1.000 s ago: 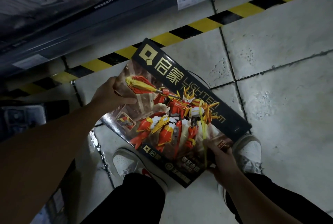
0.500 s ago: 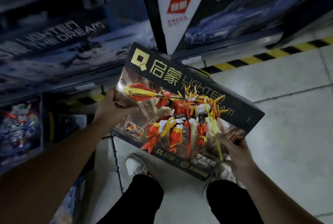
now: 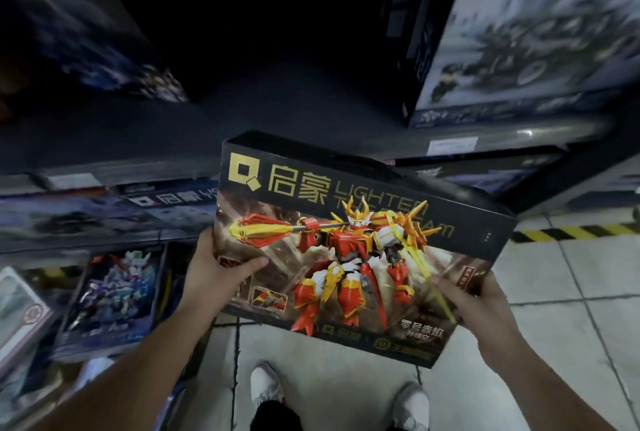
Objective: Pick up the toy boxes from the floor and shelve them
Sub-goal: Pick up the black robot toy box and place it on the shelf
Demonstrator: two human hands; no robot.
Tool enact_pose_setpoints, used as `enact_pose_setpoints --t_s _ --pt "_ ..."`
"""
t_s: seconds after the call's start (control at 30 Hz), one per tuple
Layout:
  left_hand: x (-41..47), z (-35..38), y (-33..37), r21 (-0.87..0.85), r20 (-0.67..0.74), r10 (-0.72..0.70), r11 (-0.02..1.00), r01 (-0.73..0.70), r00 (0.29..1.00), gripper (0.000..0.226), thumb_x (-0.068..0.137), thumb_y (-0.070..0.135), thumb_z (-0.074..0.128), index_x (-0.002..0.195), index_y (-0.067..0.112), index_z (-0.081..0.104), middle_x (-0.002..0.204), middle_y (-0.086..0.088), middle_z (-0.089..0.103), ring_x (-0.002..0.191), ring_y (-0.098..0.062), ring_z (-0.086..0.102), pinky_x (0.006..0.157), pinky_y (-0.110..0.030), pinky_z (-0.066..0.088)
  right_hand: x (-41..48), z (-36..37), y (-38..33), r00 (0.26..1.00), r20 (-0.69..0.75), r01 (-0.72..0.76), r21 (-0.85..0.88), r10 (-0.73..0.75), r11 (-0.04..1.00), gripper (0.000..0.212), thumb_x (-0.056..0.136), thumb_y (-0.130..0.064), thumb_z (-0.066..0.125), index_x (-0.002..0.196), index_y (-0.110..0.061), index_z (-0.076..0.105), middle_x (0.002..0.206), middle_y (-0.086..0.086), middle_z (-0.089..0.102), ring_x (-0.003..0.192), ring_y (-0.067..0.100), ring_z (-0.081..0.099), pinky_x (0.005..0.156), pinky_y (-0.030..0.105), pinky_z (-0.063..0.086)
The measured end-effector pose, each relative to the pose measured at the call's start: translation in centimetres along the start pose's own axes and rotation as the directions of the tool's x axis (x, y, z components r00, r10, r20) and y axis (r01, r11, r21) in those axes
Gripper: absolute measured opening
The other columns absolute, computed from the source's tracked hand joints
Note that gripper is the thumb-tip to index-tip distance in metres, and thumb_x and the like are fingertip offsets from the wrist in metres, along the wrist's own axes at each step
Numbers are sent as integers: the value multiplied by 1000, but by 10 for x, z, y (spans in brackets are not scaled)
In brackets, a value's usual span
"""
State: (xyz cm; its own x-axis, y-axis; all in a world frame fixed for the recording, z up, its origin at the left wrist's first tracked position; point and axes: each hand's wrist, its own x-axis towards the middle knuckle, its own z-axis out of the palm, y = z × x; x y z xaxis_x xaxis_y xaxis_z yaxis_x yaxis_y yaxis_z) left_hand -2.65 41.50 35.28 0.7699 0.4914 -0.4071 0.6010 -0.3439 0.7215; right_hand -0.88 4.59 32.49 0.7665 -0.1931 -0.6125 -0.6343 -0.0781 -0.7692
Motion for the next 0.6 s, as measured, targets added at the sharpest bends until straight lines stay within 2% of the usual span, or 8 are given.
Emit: enact_pose_setpoints --t_s 0.17,0.37,0.5,0.6 --pt "-34 -51 53 -63 -102 45 997 -51 994 89 64 29 91 138 23 43 118 8 60 111 -16 56 97 -39 46 -35 -5 -87 987 17 159 -51 -158 986 51 69 -23 87 114 -25 61 100 -4 74 94 22 70 85 44 54" --pt "-52 -97 87 -160 -158 81 981 -106 984 81 62 24 92 122 31 38 114 8 60 109 -17 58 96 -40 48 -67 -1 -159 936 60 352 -81 -348 932 60 69 -23 87 120 -25 56 106 -10 70 96 1 60 86 37 47" --pt "-47 -115 92 -192 -187 83 974 -119 979 95 57 26 95 131 31 35 123 5 60 115 -18 58 102 -49 47 -73 10 -188 880 84 475 -100 -468 874 71 69 -16 88 126 -26 48 109 -13 67 99 0 60 93 36 47" --pt "-39 -123 94 -200 -216 98 970 -142 971 103 57 25 95 136 33 29 129 4 57 120 -19 54 107 -48 42 -68 20 -205 842 117 539 -115 -527 835 78 67 -14 89 129 -26 44 111 -11 67 102 4 62 94 36 48"
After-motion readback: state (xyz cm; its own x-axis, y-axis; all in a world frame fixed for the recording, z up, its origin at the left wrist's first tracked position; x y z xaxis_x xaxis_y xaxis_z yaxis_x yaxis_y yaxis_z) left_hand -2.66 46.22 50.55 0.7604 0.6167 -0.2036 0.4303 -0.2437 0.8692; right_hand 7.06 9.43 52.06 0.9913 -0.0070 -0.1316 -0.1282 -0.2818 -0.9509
